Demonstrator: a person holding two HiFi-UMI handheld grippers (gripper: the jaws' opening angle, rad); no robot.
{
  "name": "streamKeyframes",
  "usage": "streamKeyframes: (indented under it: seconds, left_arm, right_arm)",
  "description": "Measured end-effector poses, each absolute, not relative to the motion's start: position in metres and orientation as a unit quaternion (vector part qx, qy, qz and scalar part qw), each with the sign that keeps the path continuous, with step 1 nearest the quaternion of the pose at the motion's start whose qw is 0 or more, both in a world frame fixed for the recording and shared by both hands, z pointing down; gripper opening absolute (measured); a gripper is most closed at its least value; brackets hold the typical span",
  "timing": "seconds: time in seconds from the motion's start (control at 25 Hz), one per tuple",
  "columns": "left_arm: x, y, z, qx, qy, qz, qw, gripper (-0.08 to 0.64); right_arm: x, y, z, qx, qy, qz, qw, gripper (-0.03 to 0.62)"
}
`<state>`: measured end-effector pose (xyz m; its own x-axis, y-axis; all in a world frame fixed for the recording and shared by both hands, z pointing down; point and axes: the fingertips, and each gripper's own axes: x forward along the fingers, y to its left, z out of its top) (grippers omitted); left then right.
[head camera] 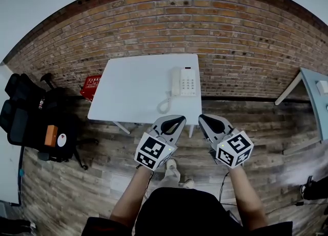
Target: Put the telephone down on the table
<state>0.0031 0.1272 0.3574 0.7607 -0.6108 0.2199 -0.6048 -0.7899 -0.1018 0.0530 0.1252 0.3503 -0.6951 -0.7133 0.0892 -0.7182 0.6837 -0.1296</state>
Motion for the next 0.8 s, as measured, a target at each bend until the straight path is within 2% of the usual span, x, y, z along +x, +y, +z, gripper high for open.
streamKeyframes:
  seconds: [0.8]
  left_arm:
    - [0.014, 0.14, 0.358, -0.934, 0.33, -0.136, 0.019, 0.008]
  right_arm:
    - [0.059, 0.14, 0.348, 0.374, -0.924, 0.078, -0.004, 0.012]
